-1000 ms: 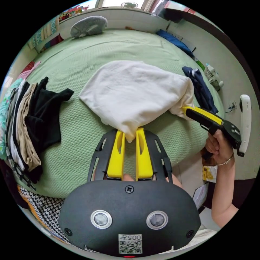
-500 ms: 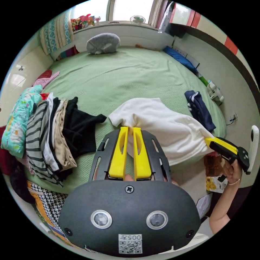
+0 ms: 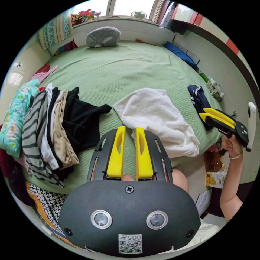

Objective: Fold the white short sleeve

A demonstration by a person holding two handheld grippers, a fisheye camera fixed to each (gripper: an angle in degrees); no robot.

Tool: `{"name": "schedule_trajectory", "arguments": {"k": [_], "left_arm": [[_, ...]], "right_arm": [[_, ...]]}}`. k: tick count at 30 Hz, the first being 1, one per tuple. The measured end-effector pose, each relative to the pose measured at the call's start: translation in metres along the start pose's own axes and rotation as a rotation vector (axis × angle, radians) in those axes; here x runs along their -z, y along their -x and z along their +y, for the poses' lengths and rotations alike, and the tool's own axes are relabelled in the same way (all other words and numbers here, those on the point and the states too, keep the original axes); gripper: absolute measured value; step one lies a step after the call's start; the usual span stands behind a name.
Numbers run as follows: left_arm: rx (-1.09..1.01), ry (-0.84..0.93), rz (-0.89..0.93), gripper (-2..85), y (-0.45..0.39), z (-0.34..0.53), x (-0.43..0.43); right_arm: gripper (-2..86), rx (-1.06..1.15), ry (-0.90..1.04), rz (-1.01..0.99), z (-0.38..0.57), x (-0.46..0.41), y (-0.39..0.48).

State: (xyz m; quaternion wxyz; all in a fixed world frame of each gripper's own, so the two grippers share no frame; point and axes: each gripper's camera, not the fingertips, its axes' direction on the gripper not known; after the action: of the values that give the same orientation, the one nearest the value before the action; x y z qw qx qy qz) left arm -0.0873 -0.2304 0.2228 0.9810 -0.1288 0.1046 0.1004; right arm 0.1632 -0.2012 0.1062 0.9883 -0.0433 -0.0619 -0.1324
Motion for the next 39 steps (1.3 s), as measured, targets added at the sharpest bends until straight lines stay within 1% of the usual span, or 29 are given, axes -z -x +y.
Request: {"name": "schedule_trajectory", "arguments": {"k": [3,6,9,11,16,19,22,24,26,29,32,34,36,39], "left_arm": [[-0.034,0.044,0.016,8.3,-0.007,-0.021,-0.025],[-0.035,0.046,-0.036,8.6,-0.013,-0.033,-0.050],[-0.054,0.085,-0.028,8.5,-0.021,-0.039,-0.073],[-0.051,0.091,-0.049,8.2,-0.024,-0.040,-0.081],[-0.010,0.083,-0.019,7.6,-0.022,-0.046,-0.086],[-0.009,0.056,-0.036,7.1,-0.023,-0.053,-0.082],[0.018,-0.007,-0.064,7.0,-0.022,-0.064,-0.070],[0.050,-0.059,-0.069,6.9,-0.019,-0.073,-0.058],[0.061,-0.069,-0.037,6.9,-0.019,-0.079,-0.055],[0.037,-0.050,-0.030,6.9,-0.028,-0.082,-0.059],[0.003,-0.024,-0.042,6.7,-0.042,-0.076,-0.067],[-0.005,-0.021,-0.059,6.6,-0.047,-0.072,-0.071],[0.003,-0.023,-0.095,6.9,-0.049,-0.067,-0.068],[0.045,-0.059,-0.089,7.0,-0.045,-0.061,-0.053]], "right_arm": [[7.9,0.029,0.046,-0.031,-0.038,-0.053,0.006],[7.9,0.039,0.126,-0.086,-0.061,-0.098,0.009],[7.7,0.097,0.174,-0.072,-0.065,-0.121,0.026],[6.5,0.128,0.160,-0.052,-0.062,-0.124,0.037],[0.4,0.205,0.088,0.031,-0.053,-0.121,0.057],[-0.9,0.163,-0.006,0.070,-0.053,-0.102,0.053],[-1.0,0.100,-0.120,0.130,-0.063,-0.077,0.045],[-1.0,0.065,-0.176,0.234,-0.080,-0.067,0.036],[-1.0,0.015,-0.191,0.234,-0.096,-0.068,0.021],[-0.9,-0.077,-0.149,0.220,-0.118,-0.087,-0.004],[0.0,-0.069,-0.099,0.214,-0.120,-0.103,-0.017],[0.7,-0.078,-0.100,0.197,-0.111,-0.095,-0.023],[2.1,-0.036,-0.123,0.183,-0.087,-0.075,-0.026],[3.8,-0.019,-0.092,0.183,-0.047,-0.051,-0.033]]}}
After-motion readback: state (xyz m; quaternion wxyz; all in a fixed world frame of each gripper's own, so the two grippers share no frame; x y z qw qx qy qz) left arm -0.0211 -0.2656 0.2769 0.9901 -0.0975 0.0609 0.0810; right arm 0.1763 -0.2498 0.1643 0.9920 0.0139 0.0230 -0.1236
